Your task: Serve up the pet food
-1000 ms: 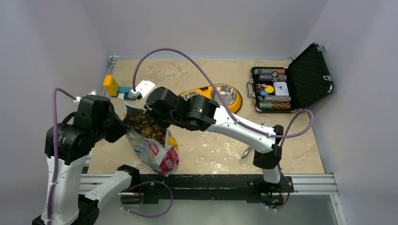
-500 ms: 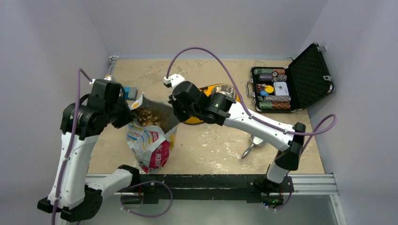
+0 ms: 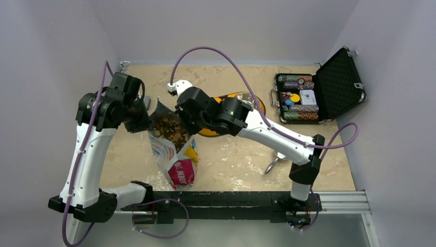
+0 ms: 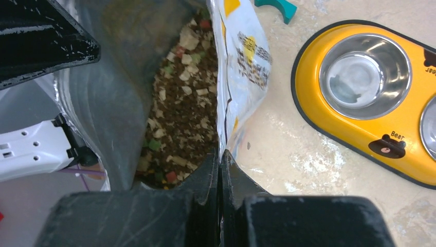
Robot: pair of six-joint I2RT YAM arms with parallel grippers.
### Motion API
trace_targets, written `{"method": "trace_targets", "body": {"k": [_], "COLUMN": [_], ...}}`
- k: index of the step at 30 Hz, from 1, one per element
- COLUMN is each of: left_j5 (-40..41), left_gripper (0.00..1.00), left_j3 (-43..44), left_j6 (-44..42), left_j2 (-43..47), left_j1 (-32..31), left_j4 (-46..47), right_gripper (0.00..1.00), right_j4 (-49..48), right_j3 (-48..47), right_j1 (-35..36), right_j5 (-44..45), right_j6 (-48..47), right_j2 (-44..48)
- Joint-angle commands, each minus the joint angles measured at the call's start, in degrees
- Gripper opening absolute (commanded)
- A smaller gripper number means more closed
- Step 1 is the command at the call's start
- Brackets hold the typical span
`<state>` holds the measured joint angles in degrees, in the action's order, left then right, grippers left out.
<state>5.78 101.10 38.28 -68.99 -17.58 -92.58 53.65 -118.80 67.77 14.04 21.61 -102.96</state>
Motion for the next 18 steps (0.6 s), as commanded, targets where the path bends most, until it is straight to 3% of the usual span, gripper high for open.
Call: {"method": "trace_targets", "body": {"k": [1, 12, 14, 15, 18], "left_j5": [2.2, -1.5, -0.5, 0.5, 4.9], "left_gripper": [0.15, 0.44, 0.49, 0.57, 0.59], "left_j3": [-0.2, -12.0, -12.7, -13.2, -14.9], "left_j6": [-0.4, 3.8, 4.6, 5.5, 8.0], "left_j2": [3.7, 6.9, 7.0, 7.2, 7.8], "left_j1": [0.1, 0.1, 0.1, 0.1, 0.1], "left_j4": [5.1, 10.8, 10.2, 9.7, 8.1], "right_gripper": [0.0, 0.0, 0.0, 0.0, 0.0], "right_j4": [-2.5, -5.1, -5.1, -5.2, -5.2], "right_j3": [-10.9, -8.9, -8.7, -8.9, -9.0], "right_j1": [0.7, 1.8, 2.0, 2.1, 2.3], "right_j5": [5.2, 3.8, 3.8, 3.9, 4.3], "right_j6": [2.8, 2.4, 2.2, 2.1, 1.6], "right_j2": [1.0, 0.9, 0.8, 0.7, 0.6]}}
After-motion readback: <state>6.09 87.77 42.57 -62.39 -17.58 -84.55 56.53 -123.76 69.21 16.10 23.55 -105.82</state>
